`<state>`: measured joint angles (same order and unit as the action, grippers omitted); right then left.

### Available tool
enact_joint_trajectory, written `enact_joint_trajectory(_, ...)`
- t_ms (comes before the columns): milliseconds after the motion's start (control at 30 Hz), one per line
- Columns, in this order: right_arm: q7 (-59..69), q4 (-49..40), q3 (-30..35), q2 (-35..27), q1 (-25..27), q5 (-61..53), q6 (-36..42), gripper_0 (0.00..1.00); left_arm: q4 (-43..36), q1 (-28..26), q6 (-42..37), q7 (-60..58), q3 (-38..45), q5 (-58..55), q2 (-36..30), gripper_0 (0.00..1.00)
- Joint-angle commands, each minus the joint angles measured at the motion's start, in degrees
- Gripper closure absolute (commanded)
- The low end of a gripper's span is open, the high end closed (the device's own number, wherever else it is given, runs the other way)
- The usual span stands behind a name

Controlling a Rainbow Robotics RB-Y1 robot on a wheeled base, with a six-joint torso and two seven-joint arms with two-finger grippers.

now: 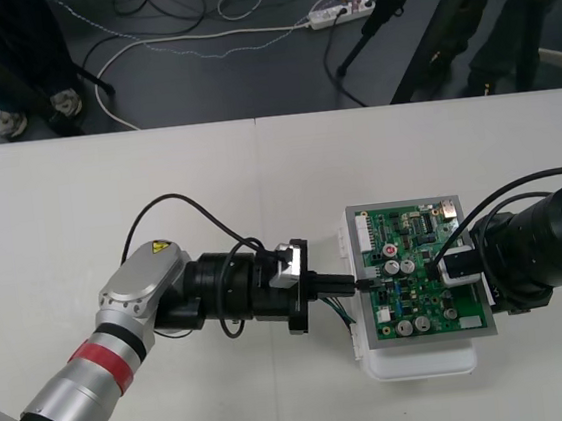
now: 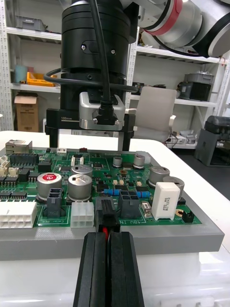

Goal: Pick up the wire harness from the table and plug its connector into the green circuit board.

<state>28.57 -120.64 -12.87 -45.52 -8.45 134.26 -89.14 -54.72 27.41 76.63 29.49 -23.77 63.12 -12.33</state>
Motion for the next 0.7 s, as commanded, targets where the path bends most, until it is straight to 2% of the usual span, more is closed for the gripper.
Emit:
enact_joint_trajectory(33,2.90,-1.79,-0.58,0.61,-1.31,-0.84,0.55,0.00,-0.74,2.39,-1.48,4.00,-1.81,-0.55,3.28,1.00)
enact_joint_trajectory(700,3.08,-1.79,-0.67,0.61,-1.49,-0.93,0.55,0.00,-0.74,2.30,-1.48,3.65,-1.81,-0.46,2.40,1.00)
